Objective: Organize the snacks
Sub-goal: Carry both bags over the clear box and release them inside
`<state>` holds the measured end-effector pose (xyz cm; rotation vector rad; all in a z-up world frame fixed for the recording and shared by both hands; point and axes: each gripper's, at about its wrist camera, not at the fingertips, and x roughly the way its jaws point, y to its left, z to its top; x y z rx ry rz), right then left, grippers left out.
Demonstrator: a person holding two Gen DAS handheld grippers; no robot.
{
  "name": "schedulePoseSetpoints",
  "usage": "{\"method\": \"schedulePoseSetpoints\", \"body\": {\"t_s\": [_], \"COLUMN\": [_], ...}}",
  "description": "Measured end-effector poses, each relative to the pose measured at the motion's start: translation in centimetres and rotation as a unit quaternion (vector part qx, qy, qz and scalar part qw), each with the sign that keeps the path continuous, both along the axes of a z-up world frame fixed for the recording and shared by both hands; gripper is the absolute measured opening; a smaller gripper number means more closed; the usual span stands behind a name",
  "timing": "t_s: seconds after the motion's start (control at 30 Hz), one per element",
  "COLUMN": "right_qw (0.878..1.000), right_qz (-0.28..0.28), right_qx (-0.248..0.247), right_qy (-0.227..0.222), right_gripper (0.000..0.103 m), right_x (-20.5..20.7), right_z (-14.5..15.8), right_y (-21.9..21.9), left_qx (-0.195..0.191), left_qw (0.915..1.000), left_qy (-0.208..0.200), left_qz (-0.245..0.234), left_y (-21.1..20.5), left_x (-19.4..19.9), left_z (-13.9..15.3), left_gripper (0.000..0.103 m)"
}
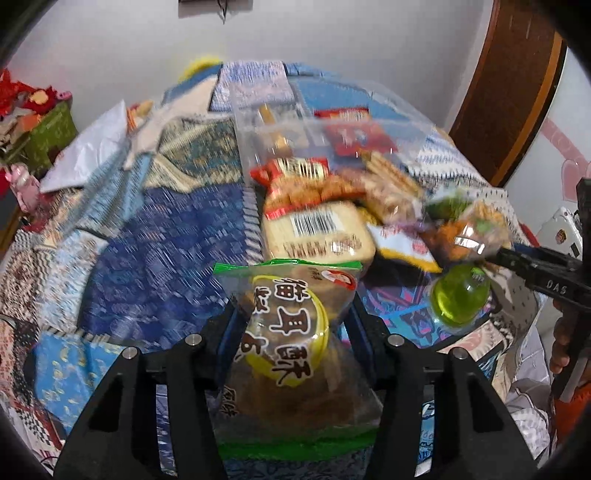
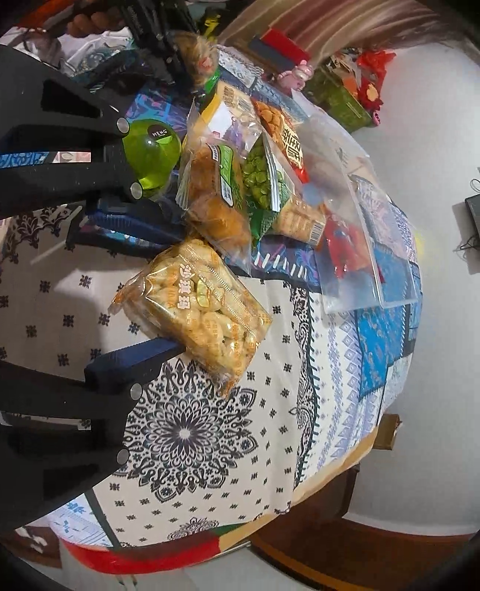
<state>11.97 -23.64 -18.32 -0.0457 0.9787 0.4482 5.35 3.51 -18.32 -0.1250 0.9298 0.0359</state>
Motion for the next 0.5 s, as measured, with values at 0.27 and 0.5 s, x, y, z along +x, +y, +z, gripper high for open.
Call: {"method": "schedulePoseSetpoints", "body": {"t_s": [0.27,0.5], "right_qw": [0.999,1.000], "right_qz": [-0.011,0.000], "right_qx": [0.010,0.016], "right_qy": [-0.035,-0.015], "right_gripper": [0.027,0.021], "right_x": [0.3,1.0], "right_z": [2.7,3.0], "right_y": [-1.0,-0.6], "left_qx": [0.003,-0.001], "left_qw": [0.9986,0.9977], "left_qy": [-0.052,-0.068], "left_qz": [0.004,-0.001], "left_y": [0.3,0.1], "left_x": [0.3,1.2], "left_z": [3.7,4.9], "left_gripper": [0.053,0.053]}}
